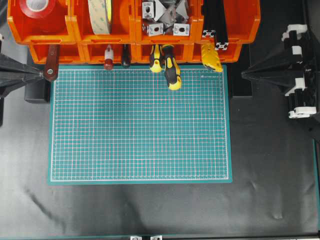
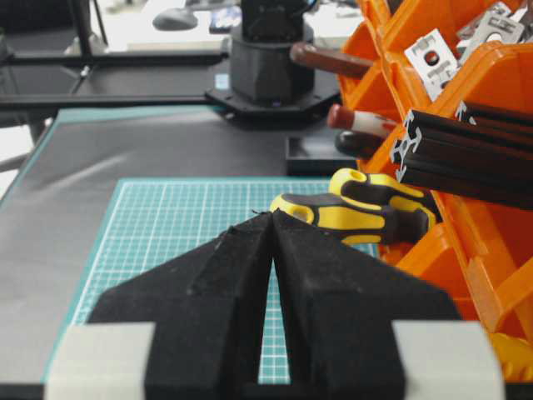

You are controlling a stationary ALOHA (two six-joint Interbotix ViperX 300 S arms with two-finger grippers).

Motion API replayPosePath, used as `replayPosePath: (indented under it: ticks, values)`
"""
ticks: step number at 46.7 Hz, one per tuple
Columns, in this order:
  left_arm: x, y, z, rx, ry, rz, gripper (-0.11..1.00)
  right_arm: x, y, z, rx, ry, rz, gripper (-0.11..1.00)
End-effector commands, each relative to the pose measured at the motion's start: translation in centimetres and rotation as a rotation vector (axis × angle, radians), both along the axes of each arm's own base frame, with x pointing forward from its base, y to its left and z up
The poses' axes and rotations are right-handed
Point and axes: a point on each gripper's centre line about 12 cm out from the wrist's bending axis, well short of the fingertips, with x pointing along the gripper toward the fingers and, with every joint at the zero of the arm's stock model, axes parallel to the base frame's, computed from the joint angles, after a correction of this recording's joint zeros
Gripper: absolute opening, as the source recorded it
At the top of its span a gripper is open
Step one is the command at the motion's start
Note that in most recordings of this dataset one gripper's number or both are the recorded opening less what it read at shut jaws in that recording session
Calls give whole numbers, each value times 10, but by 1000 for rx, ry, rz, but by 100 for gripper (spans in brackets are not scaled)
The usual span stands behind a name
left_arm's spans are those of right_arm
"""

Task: Pick vinyl tape from container rack with left arm.
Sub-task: 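Move the left gripper up toward the red tape roll in the top-left bin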

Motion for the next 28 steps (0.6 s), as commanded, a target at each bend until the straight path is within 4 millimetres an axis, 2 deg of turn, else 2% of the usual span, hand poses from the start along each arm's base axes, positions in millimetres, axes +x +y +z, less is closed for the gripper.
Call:
replayPosePath:
  ticks: [1, 10, 17, 28]
  values:
    - [6, 5, 26, 36, -2, 24, 5, 4, 0, 9, 18, -14, -3, 2]
    - [8, 9, 57, 12, 126, 47, 0, 4, 0, 9, 70, -18, -9, 0]
    - [5, 11, 95, 5, 210, 64, 0, 4, 0, 8, 117, -17, -12, 0]
    - [6, 25, 134, 13, 468, 140, 0, 4, 0, 7, 125, -9, -15, 0]
